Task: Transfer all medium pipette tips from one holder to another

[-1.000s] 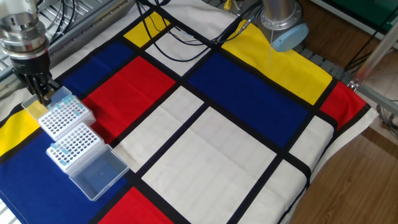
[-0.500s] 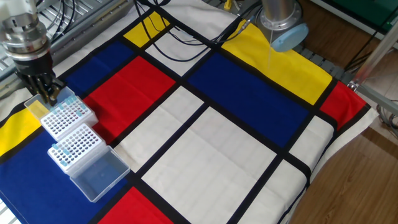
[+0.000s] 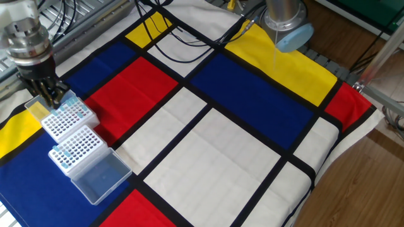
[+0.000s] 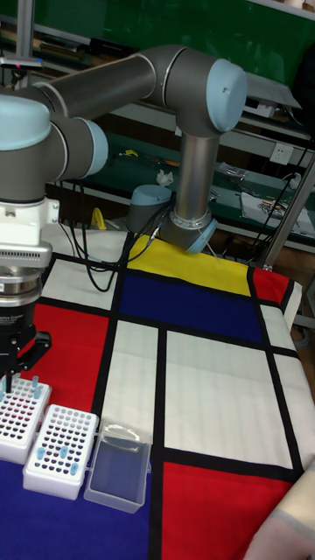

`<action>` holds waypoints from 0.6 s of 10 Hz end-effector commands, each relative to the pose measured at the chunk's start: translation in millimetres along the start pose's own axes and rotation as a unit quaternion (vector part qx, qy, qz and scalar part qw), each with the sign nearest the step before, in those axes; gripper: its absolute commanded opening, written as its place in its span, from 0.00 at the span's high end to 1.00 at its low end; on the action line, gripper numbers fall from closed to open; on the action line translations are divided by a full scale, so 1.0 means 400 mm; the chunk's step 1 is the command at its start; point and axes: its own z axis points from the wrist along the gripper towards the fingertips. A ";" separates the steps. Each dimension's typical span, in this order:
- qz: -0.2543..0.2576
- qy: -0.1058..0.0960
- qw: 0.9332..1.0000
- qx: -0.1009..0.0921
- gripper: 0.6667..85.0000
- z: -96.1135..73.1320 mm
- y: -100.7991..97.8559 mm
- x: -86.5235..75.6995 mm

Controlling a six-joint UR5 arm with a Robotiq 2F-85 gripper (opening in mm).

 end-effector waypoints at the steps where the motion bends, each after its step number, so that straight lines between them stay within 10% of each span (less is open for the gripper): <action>1: 0.014 0.001 1.000 0.003 0.73 -0.009 0.045 -0.043; 6: 0.029 0.001 1.000 -0.003 0.68 0.013 0.139 -0.118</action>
